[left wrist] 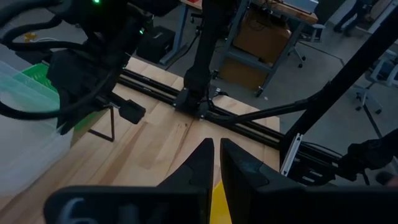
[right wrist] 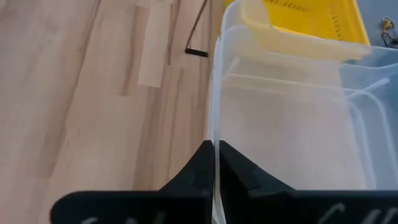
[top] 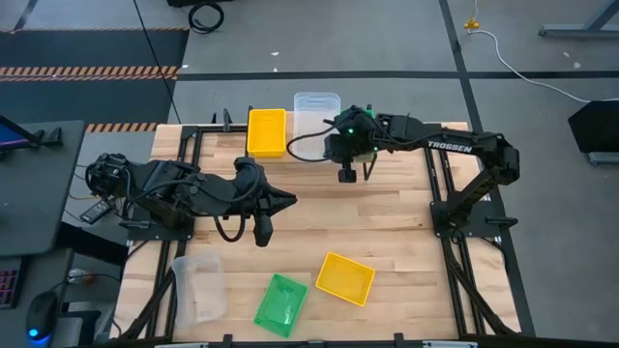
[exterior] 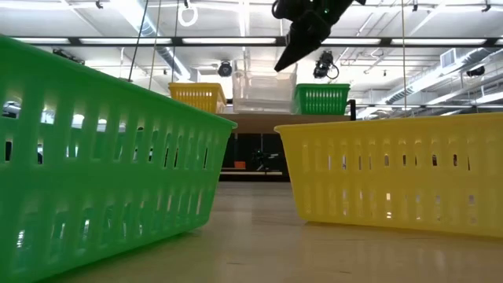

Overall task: Stack baskets on shelf by color
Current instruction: Stack the right transparent bin on top of the transparent bin on the shelf

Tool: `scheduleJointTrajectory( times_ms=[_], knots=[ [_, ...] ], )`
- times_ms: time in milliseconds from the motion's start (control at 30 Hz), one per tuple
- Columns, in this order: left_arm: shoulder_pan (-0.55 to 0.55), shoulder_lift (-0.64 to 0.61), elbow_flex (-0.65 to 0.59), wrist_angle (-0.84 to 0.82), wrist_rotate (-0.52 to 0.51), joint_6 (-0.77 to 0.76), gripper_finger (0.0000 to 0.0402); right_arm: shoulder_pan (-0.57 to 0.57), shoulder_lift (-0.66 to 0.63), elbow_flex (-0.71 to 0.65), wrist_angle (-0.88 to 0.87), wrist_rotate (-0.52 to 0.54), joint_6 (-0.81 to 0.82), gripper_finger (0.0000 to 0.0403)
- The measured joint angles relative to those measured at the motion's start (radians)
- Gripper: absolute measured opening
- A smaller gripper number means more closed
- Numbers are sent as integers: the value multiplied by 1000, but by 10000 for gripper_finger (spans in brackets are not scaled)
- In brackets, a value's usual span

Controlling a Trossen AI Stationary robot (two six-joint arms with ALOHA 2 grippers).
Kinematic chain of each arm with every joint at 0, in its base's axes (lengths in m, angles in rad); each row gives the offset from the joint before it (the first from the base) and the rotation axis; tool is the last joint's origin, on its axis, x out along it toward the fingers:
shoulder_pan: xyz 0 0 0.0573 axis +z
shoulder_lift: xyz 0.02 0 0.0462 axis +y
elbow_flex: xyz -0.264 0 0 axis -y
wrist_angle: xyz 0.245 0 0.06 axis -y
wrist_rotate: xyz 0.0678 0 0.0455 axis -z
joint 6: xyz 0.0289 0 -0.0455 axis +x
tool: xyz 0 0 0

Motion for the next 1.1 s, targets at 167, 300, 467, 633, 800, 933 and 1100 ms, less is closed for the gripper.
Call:
scheduleJointTrajectory(
  times_ms=[167,300,467,633,800,933,1100],
  knots=[
    [0,0,0,0,0,-1,36,-25,1,0,25,-11,-21,21],
    [0,0,0,0,0,-1,33,-40,1,0,37,-54,-30,21],
    [0,0,0,0,0,-1,30,-47,1,0,39,-83,-58,20],
    [0,0,0,0,0,-1,35,-48,1,0,45,-96,-88,22],
    [0,0,0,0,0,-2,33,-48,1,0,46,-95,-118,33],
    [0,0,0,0,0,-5,30,-49,0,0,50,-93,-121,48],
    [0,0,0,0,0,-10,35,-49,0,0,75,-76,-121,73]
  ],
)
